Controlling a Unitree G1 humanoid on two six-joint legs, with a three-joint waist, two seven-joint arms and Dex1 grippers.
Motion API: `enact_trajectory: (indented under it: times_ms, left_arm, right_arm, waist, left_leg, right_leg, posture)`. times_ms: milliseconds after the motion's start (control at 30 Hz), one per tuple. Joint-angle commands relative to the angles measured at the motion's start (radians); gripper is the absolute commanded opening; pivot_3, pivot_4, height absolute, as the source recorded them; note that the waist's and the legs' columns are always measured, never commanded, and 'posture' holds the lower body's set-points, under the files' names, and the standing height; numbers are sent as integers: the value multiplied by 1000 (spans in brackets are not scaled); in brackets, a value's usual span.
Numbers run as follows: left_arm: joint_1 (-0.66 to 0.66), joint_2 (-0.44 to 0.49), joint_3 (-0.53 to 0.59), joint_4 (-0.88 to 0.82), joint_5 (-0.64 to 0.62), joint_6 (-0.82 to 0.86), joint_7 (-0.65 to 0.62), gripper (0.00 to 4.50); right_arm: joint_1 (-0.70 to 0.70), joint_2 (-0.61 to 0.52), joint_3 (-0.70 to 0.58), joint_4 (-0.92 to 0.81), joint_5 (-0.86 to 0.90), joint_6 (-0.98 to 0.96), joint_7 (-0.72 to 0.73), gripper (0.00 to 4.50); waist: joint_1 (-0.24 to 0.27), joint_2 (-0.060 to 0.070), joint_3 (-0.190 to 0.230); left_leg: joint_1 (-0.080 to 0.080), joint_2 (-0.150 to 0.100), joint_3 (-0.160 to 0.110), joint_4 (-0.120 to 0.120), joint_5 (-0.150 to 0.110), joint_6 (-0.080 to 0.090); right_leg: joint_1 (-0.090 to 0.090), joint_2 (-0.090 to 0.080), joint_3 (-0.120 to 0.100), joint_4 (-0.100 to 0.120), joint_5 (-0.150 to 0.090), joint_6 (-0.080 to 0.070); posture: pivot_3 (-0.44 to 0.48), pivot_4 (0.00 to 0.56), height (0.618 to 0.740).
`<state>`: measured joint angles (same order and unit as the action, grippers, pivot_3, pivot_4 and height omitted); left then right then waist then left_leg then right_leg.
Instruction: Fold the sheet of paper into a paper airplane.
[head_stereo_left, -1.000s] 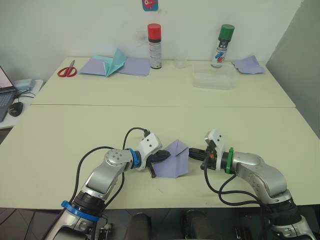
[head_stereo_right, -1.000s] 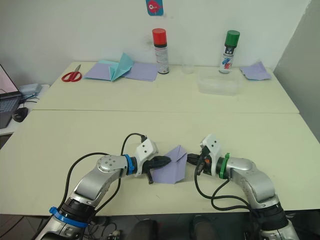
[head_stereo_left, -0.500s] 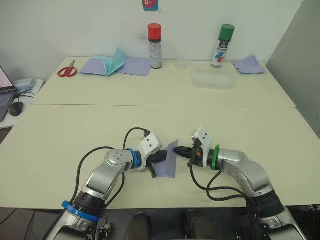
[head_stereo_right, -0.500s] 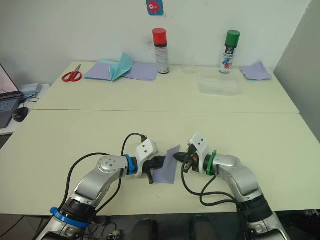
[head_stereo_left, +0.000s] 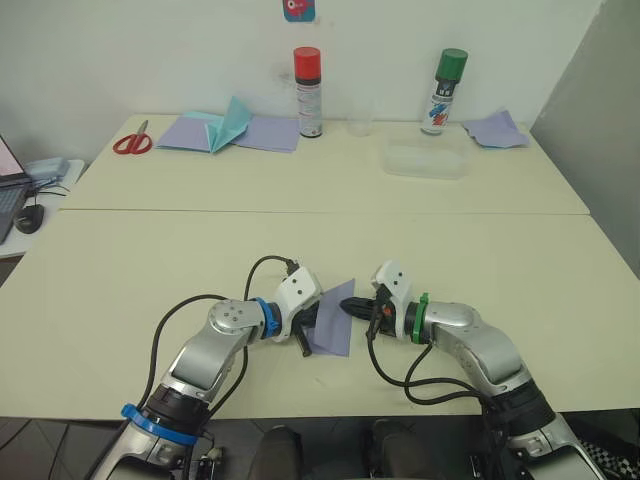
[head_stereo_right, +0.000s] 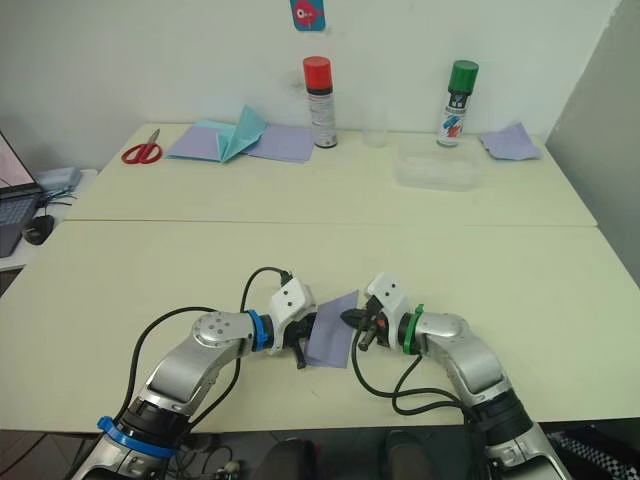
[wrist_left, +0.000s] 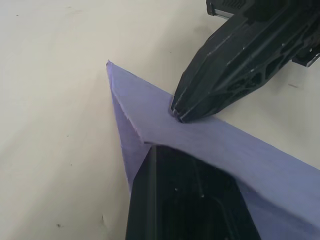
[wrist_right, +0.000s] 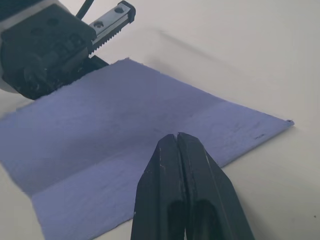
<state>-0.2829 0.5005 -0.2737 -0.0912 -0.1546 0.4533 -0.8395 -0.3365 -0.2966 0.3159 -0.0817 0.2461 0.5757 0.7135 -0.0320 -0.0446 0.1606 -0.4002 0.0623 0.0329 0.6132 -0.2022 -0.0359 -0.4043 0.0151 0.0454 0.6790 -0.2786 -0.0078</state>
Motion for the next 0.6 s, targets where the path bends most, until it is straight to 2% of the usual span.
enact_trajectory:
  times_ms: [33, 233, 433, 600]
  left_arm:
    - [56, 46, 12, -3, 10, 61, 3, 12]
    - [114, 125, 72, -94, -27, 119, -12, 12]
    - [148, 276, 176, -100, -71, 111, -75, 12]
    - [87, 278, 245, -8, -91, 53, -72, 12]
  right_arm:
    - [-17, 8, 21, 28, -45, -26, -22, 0]
    - [-24, -1, 54, 25, -76, -22, -10, 0]
    - [-36, -16, 100, 48, -115, -24, 16, 0]
    - [-49, -6, 106, 86, -153, -39, -9, 0]
  waist:
    - [-4, 0, 0]
    - [-10, 0, 0]
    - [-19, 1, 1]
    - [-19, 1, 1]
  left_leg:
    - [0, 0, 0, 0, 0, 0]
    - [1, 2, -1, -1, 0, 0]
    - [2, 3, -1, -2, 0, 0]
    - [2, 3, -1, -2, 0, 0]
  right_leg:
    - [0, 0, 0, 0, 0, 0]
    - [-1, 0, -1, 1, -1, -2]
    - [-1, 0, 0, 1, -1, -3]
    - [-1, 0, -1, 1, -2, -3]
  posture:
    - [0, 150, 740]
    - [0, 150, 740]
    - [0, 150, 740]
    - [0, 150, 740]
